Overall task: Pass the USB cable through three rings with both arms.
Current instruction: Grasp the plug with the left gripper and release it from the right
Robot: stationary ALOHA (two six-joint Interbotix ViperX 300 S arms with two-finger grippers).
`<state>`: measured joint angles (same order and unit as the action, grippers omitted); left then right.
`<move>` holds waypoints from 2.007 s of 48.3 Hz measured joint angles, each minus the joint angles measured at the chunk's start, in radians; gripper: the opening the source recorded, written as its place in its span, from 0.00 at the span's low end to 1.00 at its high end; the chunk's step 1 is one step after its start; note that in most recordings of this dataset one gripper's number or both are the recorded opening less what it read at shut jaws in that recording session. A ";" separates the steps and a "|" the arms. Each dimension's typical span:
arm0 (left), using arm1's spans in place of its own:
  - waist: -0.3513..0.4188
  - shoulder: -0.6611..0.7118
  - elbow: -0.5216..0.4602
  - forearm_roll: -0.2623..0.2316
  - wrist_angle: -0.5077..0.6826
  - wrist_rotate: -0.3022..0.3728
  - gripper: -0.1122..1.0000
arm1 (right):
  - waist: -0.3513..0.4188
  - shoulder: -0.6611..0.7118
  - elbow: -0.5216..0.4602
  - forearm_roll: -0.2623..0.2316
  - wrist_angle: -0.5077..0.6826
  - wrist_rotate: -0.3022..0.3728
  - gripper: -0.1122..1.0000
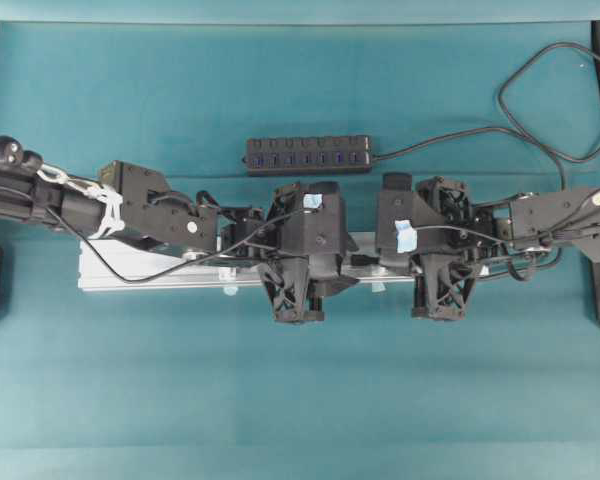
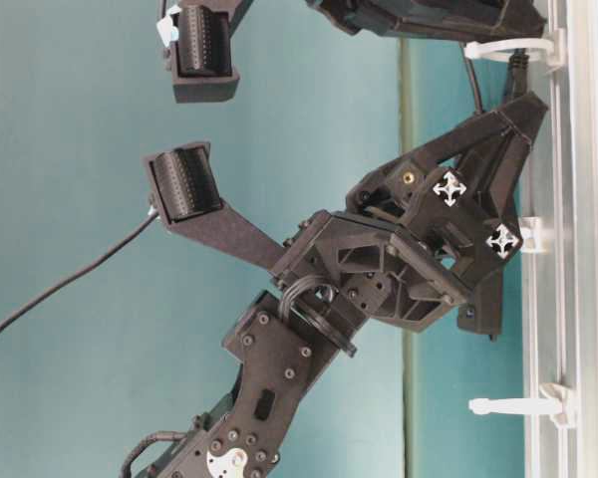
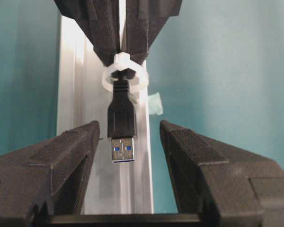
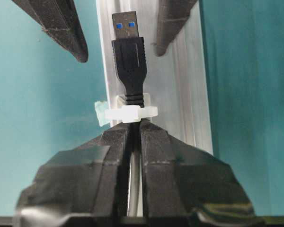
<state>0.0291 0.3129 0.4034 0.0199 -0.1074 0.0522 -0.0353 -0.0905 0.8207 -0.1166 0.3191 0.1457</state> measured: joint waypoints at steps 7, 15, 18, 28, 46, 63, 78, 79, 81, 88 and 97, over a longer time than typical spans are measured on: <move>0.002 0.006 0.000 -0.002 0.000 0.000 0.73 | 0.000 0.000 0.000 0.000 0.000 -0.002 0.02; 0.000 0.014 -0.006 0.000 0.002 0.000 0.89 | 0.000 0.000 0.000 0.000 0.000 -0.002 0.02; 0.000 0.015 -0.006 -0.002 0.002 0.000 0.91 | 0.000 0.000 0.000 0.000 -0.002 -0.002 0.02; 0.000 0.017 -0.009 -0.002 0.000 0.000 0.90 | 0.000 0.000 0.000 0.000 -0.006 -0.002 0.02; 0.002 0.026 -0.020 0.000 0.000 -0.002 0.83 | 0.000 0.002 0.000 0.000 -0.008 0.000 0.02; 0.000 0.029 -0.025 0.000 0.014 0.000 0.30 | 0.005 0.000 0.000 0.000 -0.008 0.000 0.02; -0.002 0.029 -0.025 -0.002 0.023 0.000 0.30 | 0.005 0.000 0.002 0.000 -0.008 0.018 0.02; -0.002 0.028 -0.026 0.000 0.023 0.000 0.30 | 0.005 0.000 0.002 0.000 -0.008 0.018 0.02; -0.002 0.028 -0.025 0.000 0.023 0.000 0.30 | 0.006 0.000 0.002 0.000 -0.008 0.020 0.02; -0.003 0.026 -0.025 -0.002 0.029 0.005 0.30 | 0.005 -0.002 0.005 0.000 -0.008 0.021 0.04; -0.002 0.020 -0.021 -0.002 0.043 0.005 0.30 | 0.008 -0.009 0.018 0.002 0.000 0.021 0.11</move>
<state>0.0276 0.3329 0.3820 0.0184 -0.0644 0.0568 -0.0276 -0.0997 0.8391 -0.1150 0.3191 0.1672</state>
